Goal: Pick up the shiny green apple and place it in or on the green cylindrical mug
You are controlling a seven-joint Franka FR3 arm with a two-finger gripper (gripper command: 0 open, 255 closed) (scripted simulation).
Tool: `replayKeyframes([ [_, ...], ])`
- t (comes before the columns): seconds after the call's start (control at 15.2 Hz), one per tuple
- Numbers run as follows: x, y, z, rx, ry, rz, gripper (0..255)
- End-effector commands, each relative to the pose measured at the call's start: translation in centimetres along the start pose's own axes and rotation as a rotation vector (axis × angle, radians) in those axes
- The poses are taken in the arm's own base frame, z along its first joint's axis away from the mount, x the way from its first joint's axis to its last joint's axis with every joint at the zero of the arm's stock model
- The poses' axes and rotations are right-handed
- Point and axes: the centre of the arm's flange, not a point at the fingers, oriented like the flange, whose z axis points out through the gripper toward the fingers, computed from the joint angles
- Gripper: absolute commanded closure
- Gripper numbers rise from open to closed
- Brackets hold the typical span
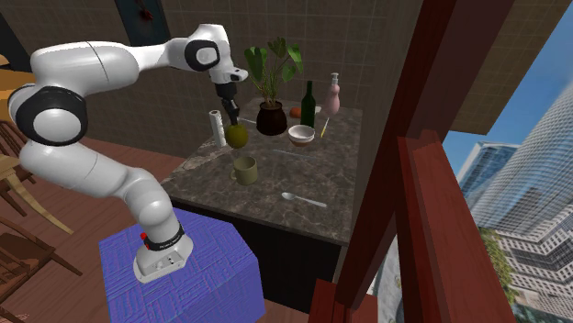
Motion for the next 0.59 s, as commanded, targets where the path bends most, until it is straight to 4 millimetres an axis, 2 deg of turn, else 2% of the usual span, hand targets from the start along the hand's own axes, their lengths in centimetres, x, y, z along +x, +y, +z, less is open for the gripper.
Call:
replayKeyframes([
  [0.0,-0.1,-0.1,1.0,0.000,0.001,0.000,255],
  [0.53,-0.3,-0.5,5.3,0.000,0.001,0.000,255],
])
